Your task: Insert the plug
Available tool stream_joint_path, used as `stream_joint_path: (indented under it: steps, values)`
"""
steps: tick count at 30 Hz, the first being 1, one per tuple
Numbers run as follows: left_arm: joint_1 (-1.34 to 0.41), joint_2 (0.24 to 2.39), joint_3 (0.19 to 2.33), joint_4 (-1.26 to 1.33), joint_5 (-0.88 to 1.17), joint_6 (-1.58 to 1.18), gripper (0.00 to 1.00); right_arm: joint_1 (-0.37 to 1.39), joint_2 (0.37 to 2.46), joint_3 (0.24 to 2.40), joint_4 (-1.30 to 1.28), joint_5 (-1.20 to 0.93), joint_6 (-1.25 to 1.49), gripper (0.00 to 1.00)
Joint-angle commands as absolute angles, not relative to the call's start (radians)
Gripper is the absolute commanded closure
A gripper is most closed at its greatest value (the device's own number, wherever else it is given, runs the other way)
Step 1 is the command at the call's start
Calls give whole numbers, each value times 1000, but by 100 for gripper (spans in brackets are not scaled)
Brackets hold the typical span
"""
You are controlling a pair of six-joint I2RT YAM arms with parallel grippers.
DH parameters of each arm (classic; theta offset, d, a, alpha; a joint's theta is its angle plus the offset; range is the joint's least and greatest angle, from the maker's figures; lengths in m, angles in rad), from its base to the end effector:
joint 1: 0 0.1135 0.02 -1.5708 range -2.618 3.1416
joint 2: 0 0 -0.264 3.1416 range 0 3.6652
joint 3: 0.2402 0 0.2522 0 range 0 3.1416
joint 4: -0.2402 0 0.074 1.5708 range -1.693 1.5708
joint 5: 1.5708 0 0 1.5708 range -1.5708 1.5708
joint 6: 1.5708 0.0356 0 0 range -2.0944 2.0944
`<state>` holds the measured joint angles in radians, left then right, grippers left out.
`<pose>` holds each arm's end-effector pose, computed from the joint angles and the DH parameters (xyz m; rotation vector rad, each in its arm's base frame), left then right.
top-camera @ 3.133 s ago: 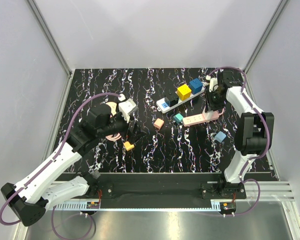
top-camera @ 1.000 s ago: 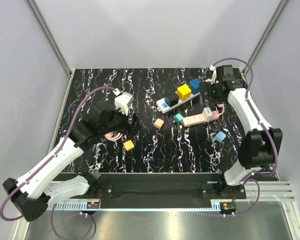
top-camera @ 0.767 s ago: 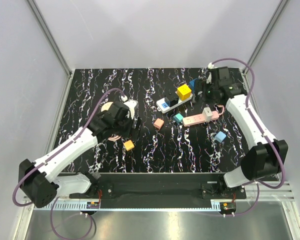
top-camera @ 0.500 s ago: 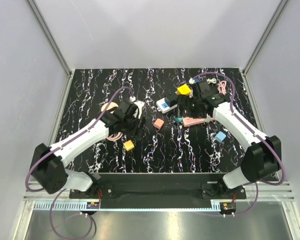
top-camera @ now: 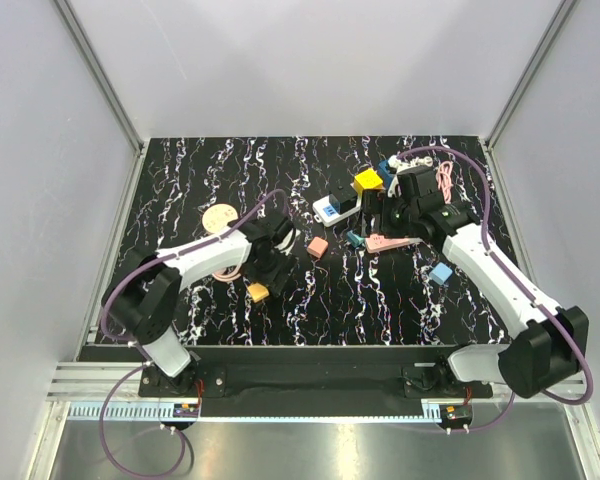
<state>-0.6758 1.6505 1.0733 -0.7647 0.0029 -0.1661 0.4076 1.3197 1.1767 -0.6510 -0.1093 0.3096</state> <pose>0.2370 -0.1902 0.1865 0.7393 2.8357 -0.1415 0.2574 0.1154 0.3157 -0.1719 2.4041 0.4695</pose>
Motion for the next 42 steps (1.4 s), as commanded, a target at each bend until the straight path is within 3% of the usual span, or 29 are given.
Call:
stream_joint_path:
  steps: [1, 7, 9, 12, 13, 14, 19, 25, 29, 35, 38, 42]
  values:
    - [-672, 1709, 1097, -764, -38, -146, 27, 407, 1279, 1180, -601, -146, 287, 0]
    - [-672, 1776, 1117, -773, -61, -143, 31, 408, 1256, 1137, -581, -155, 282, 0]
    - [-672, 1778, 1118, -775, -58, -147, 36, 408, 1255, 1131, -580, -155, 281, 0]
    - [-672, 1772, 1124, -790, -49, -167, 52, 408, 1261, 1127, -575, -155, 278, 0]
    - [-672, 1757, 1129, -795, -41, -185, 72, 408, 1264, 1126, -572, -153, 275, 0]
    - [-672, 1746, 1131, -801, -23, -198, 79, 408, 1266, 1124, -571, -155, 273, 0]
    - [-661, 1646, 1183, -772, 119, -361, 100, 408, 1236, 1082, -490, -182, 299, 0]
    - [-569, 1550, 1175, -494, 510, -796, 100, 501, 1123, 916, -176, -140, 362, 0]
    - [-549, 1485, 1045, -9, 670, -1216, 100, 596, 1059, 844, -42, -69, 367, 0]
    - [-561, 1439, 864, 472, 593, -1705, 100, 681, 1011, 764, 193, -6, 296, 5]
    - [-572, 1405, 841, 508, 519, -1775, 100, 736, 1019, 730, 308, 84, 242, 8]
    - [-572, 1385, 815, 564, 473, -1851, 100, 768, 1042, 706, 429, 117, 196, 19]
